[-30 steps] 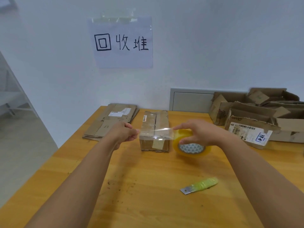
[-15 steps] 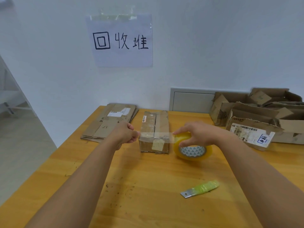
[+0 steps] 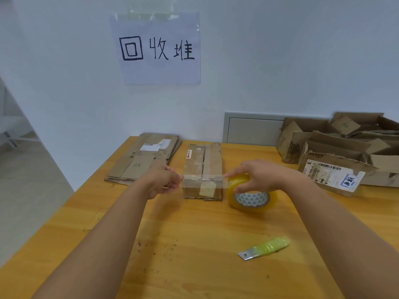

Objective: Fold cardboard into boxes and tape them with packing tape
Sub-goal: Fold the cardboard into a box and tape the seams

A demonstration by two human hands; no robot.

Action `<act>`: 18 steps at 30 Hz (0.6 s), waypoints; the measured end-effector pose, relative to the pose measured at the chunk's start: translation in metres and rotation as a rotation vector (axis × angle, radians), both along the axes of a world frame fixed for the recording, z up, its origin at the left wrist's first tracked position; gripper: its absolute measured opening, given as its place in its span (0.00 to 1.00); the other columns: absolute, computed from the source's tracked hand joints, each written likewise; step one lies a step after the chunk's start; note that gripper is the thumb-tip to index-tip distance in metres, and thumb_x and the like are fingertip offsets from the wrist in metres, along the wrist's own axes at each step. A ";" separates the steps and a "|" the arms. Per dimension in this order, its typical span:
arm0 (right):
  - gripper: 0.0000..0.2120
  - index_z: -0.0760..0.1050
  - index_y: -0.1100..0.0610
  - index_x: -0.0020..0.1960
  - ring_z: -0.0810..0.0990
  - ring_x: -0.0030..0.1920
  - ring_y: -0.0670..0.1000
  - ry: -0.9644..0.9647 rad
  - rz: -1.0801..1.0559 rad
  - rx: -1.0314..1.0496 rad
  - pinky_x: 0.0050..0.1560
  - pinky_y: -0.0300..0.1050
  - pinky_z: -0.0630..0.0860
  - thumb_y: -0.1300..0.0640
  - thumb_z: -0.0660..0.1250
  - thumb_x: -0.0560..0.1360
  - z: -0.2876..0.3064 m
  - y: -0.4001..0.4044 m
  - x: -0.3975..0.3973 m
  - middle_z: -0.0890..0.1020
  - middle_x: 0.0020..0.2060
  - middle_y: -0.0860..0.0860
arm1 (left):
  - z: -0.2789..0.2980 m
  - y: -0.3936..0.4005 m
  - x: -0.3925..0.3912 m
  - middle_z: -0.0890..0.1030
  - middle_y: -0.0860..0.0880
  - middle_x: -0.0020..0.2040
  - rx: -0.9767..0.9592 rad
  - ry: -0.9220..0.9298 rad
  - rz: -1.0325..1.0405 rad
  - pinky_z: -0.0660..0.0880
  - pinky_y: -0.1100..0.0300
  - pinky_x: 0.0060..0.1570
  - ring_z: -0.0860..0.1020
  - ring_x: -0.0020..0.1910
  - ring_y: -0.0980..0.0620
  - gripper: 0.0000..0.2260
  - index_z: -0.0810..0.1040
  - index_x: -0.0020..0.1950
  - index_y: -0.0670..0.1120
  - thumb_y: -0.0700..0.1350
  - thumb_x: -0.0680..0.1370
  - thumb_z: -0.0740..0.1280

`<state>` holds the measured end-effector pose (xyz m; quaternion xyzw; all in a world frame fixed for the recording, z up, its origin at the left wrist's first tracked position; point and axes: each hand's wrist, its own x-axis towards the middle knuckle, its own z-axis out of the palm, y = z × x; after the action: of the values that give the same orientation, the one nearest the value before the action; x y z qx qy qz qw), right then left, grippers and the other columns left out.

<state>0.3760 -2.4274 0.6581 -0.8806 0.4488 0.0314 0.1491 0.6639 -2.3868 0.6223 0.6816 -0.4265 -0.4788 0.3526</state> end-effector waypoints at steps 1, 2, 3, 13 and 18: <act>0.25 0.68 0.35 0.71 0.69 0.57 0.45 0.000 0.000 0.002 0.56 0.45 0.67 0.38 0.68 0.75 0.000 0.000 0.000 0.71 0.53 0.40 | -0.001 0.001 -0.001 0.82 0.44 0.44 0.018 0.006 0.002 0.77 0.56 0.40 0.78 0.39 0.49 0.07 0.74 0.46 0.44 0.37 0.76 0.72; 0.25 0.68 0.35 0.71 0.69 0.57 0.45 -0.001 -0.003 0.002 0.56 0.45 0.67 0.39 0.68 0.75 0.000 0.000 -0.001 0.70 0.53 0.40 | -0.002 0.001 -0.002 0.81 0.44 0.44 0.033 -0.004 0.006 0.77 0.55 0.39 0.78 0.39 0.49 0.06 0.74 0.48 0.44 0.40 0.77 0.71; 0.25 0.69 0.36 0.71 0.68 0.56 0.45 -0.003 -0.004 0.000 0.56 0.44 0.66 0.39 0.68 0.75 0.000 -0.001 -0.001 0.70 0.52 0.39 | -0.003 0.002 -0.002 0.80 0.44 0.43 0.047 -0.030 0.005 0.77 0.56 0.38 0.78 0.40 0.49 0.07 0.74 0.51 0.45 0.43 0.77 0.71; 0.21 0.70 0.36 0.69 0.68 0.55 0.45 0.039 -0.002 0.005 0.54 0.44 0.66 0.41 0.68 0.76 0.004 0.003 0.009 0.69 0.50 0.39 | -0.016 0.013 -0.039 0.75 0.50 0.57 -0.523 -0.951 -0.181 0.72 0.58 0.52 0.72 0.56 0.50 0.11 0.80 0.56 0.48 0.36 0.80 0.62; 0.23 0.69 0.36 0.70 0.68 0.55 0.46 0.050 -0.026 0.001 0.53 0.44 0.67 0.42 0.67 0.77 0.003 0.005 0.008 0.68 0.50 0.40 | -0.026 0.032 -0.056 0.75 0.47 0.61 -0.584 -1.196 -0.272 0.75 0.55 0.53 0.73 0.58 0.48 0.16 0.70 0.71 0.51 0.46 0.83 0.57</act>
<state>0.3844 -2.4220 0.6612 -0.8734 0.4639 0.0516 0.1388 0.6083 -2.3547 0.5964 0.6462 -0.7419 0.0753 0.1624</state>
